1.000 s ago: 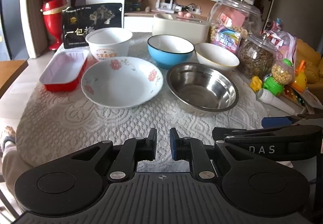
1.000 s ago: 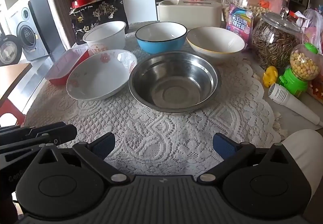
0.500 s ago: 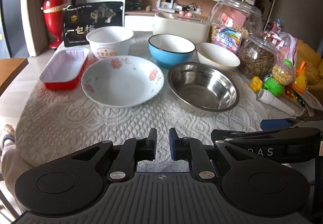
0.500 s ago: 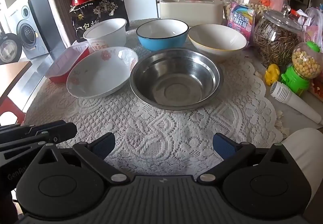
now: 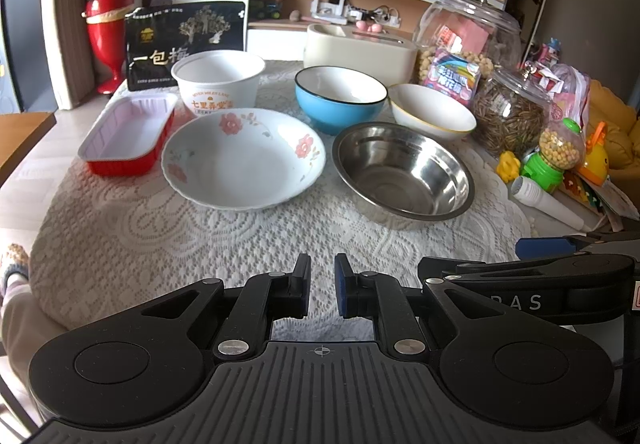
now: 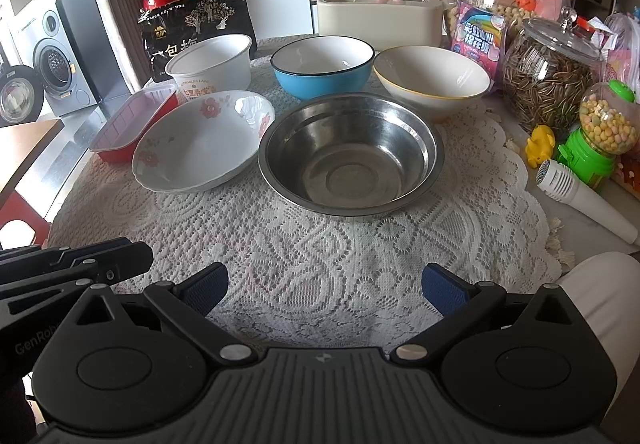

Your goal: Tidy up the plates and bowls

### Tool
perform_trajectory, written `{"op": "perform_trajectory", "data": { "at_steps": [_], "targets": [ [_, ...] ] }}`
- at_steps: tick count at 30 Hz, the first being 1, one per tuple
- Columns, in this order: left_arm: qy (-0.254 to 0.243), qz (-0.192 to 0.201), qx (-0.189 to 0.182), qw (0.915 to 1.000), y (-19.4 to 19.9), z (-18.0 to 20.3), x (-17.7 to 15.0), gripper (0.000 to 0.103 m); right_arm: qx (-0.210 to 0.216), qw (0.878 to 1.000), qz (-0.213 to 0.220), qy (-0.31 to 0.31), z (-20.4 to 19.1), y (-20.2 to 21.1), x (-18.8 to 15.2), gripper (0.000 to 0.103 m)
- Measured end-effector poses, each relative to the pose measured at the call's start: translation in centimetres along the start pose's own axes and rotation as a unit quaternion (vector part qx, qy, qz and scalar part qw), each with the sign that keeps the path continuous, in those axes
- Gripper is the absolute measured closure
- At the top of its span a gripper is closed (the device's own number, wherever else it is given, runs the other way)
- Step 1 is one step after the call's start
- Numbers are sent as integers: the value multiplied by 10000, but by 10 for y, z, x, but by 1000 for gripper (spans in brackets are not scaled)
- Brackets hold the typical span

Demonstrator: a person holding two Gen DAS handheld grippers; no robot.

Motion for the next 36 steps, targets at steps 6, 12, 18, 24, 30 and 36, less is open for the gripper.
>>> {"op": "perform_trajectory", "data": {
  "at_steps": [6, 12, 18, 24, 30, 36],
  "targets": [
    [3, -2, -3, 10000, 0, 0, 0, 89, -4, 10000, -3, -2, 0, 0, 0, 0],
    [7, -6, -6, 10000, 0, -1, 0, 89, -3, 10000, -7, -2, 0, 0, 0, 0],
    [7, -9, -7, 10000, 0, -1, 0, 89, 5, 10000, -12, -5, 0, -1, -2, 0],
    [9, -10, -9, 10000, 0, -1, 0, 89, 6, 10000, -15, -8, 0, -1, -1, 0],
    [8, -13, -9, 10000, 0, -1, 0, 89, 6, 10000, -20, -9, 0, -1, -2, 0],
    [10, -15, -9, 10000, 0, -1, 0, 89, 5, 10000, -23, -9, -1, -2, -3, 0]
  ]
}}
Point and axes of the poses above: each gripper's, at about its wrist camera, not at the fingertips, and y roughly against the way its jaws point, z to its right, x to its top, the point moved 8 cm from there along -y, roughly the way its jaws point, and after that the axes turned 6 degrees about -z, right-handed, at the moved point
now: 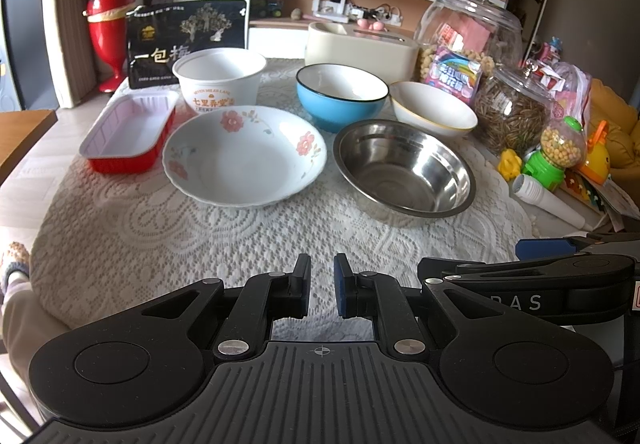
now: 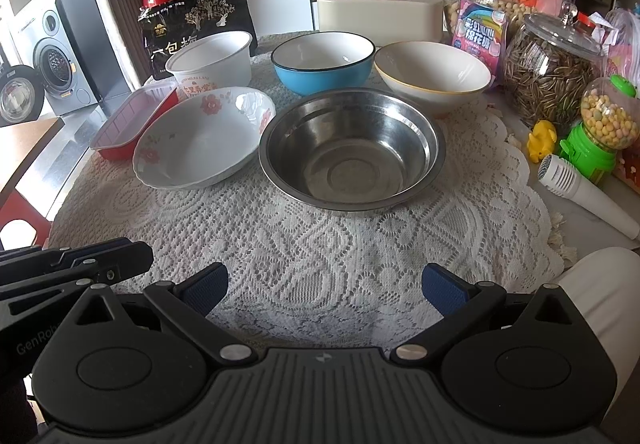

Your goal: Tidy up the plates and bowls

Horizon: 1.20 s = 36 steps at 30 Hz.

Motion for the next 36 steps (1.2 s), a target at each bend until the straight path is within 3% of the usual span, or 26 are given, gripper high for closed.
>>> {"op": "perform_trajectory", "data": {
  "at_steps": [26, 29, 32, 36],
  "targets": [
    [6, 48, -69, 10000, -8, 0, -4, 89, 57, 10000, 13, -41, 3, -1, 0, 0],
    [12, 121, -258, 9996, -14, 4, 6, 89, 37, 9999, 116, -76, 9, -1, 6, 0],
    [68, 149, -781, 9968, -26, 8, 21, 89, -41, 9994, 301, -190, 21, -1, 16, 0],
    [401, -289, -1482, 9877, -53, 15, 34, 89, -166, 9975, 509, -456, 47, -4, 32, 0]
  ]
}}
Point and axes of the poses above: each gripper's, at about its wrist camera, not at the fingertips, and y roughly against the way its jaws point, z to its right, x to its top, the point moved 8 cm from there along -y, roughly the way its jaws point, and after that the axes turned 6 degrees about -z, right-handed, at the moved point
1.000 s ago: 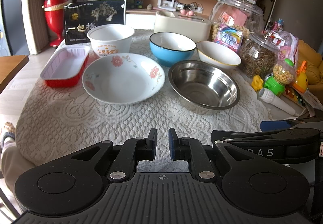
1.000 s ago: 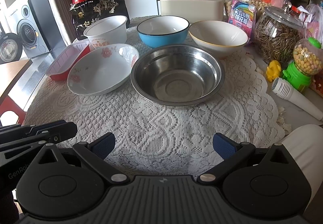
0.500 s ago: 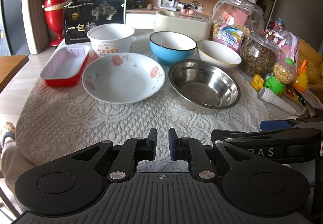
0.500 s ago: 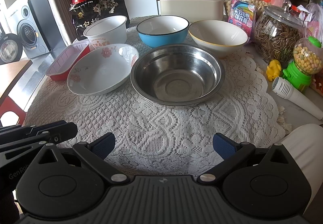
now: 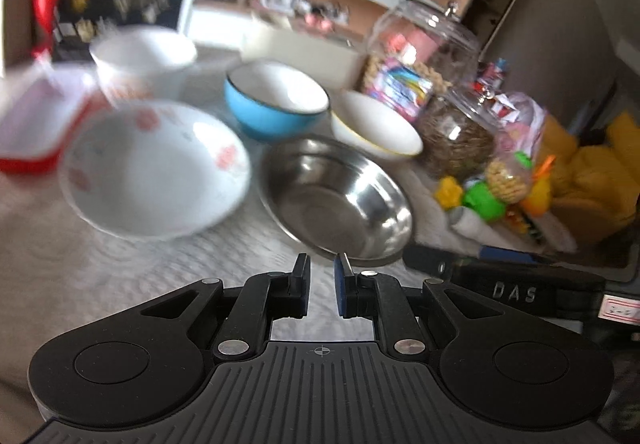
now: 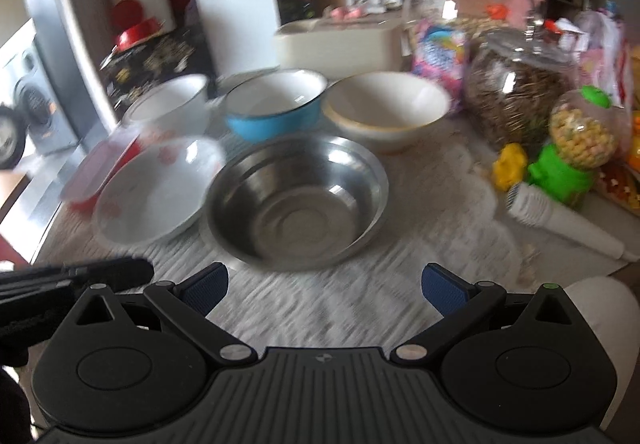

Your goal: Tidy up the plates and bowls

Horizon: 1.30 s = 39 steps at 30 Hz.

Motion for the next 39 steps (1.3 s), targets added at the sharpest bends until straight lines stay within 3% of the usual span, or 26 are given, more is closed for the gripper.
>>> {"op": "perform_trajectory", "data": {
  "at_steps": [4, 10, 15, 22, 28, 39],
  "targets": [
    [266, -195, 403, 9986, -21, -8, 15, 89, 240, 9992, 236, -220, 23, -8, 20, 0],
    [324, -200, 389, 9985, -43, -25, 35, 89, 814, 9960, 288, -244, 38, -33, 46, 0],
    [300, 1, 552, 9980, -54, -33, 54, 89, 1148, 9928, -94, -335, 46, -70, 49, 0],
    [140, -36, 744, 9971, -75, -36, 72, 88, 1761, 9771, -777, -908, 52, -118, 54, 0],
    [-121, -136, 1009, 9947, -89, -39, 75, 85, 1744, 9753, -1062, -839, 48, -137, 52, 0],
    [-29, -256, 749, 9969, -95, -37, 78, 83, 1469, 9798, -1320, -309, 37, -145, 54, 0]
  ]
}}
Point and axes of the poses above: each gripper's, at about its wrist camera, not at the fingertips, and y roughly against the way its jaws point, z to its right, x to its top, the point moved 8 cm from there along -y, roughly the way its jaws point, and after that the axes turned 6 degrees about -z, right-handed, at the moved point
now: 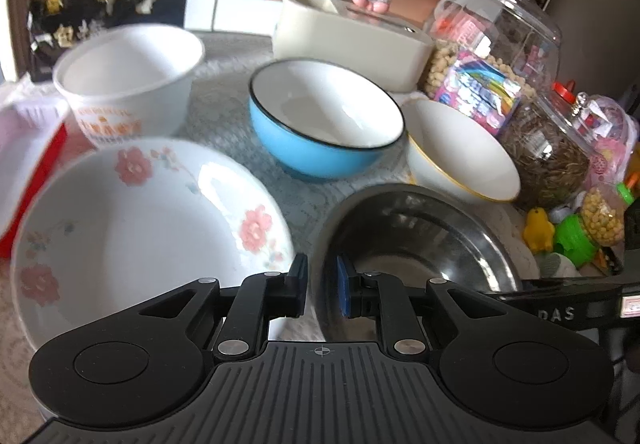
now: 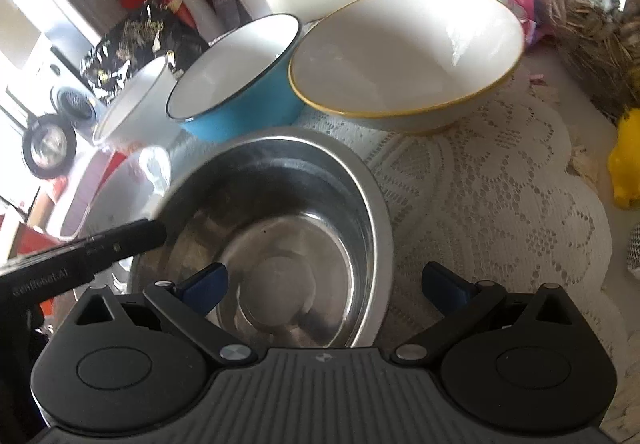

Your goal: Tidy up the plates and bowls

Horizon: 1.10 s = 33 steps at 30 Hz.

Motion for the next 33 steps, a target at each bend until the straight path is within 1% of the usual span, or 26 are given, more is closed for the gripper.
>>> {"op": "perform_trajectory", "data": {
  "at_steps": [3, 6, 8, 10, 12, 14, 16, 18, 19, 20, 22, 24, 27, 30, 33],
  "targets": [
    [10, -33, -35, 10000, -2, 1, -3, 81, 13, 10000, 28, -64, 0, 0, 0, 0],
    [26, -38, -102, 9999, -1, 5, -5, 81, -53, 9998, -17, 177, -3, -1, -2, 0],
    [20, -77, -217, 9997, -1, 8, -7, 81, -53, 9997, 15, 219, -3, 0, -4, 4],
    [-20, -138, -335, 9993, -1, 14, -11, 81, -22, 9998, 195, 83, 1, 6, -6, 25],
    [-120, -219, -369, 9990, -4, 22, -15, 80, -92, 9994, 329, 59, 3, 12, -7, 32],
    [-227, -272, -383, 9986, -7, 29, -18, 80, -449, 9981, 400, 119, 9, 15, -10, 37],
    [-231, -420, -439, 9979, -14, 32, -23, 80, -743, 9961, 420, 244, 13, 17, -12, 48],
    [-233, -594, -453, 9969, -23, 34, -28, 80, -774, 9958, 406, 257, 17, 17, -14, 51],
    [-222, -657, -469, 9965, -26, 35, -29, 80, -773, 9959, 400, 257, 17, 18, -14, 55],
    [-202, -656, -467, 9965, -28, 35, -29, 79, -758, 9960, 395, 262, 17, 19, -15, 55],
    [-190, -547, -448, 9973, -25, 35, -25, 79, -787, 9956, 420, 271, 15, 21, -16, 55],
    [-173, -368, -531, 9978, -15, 35, -19, 78, -816, 9952, 477, 269, 12, 25, -17, 55],
    [-139, -143, -515, 9985, 1, 27, -10, 78, -827, 9942, 580, 377, -2, 32, -16, 55],
    [44, 151, -484, 9987, 19, 11, -2, 78, -867, 9905, 814, 693, -29, 41, -9, 55],
    [250, 468, -468, 9975, 40, -13, 4, 77, -1029, 9831, 1046, 1094, -61, 44, -4, 55]
  ]
}}
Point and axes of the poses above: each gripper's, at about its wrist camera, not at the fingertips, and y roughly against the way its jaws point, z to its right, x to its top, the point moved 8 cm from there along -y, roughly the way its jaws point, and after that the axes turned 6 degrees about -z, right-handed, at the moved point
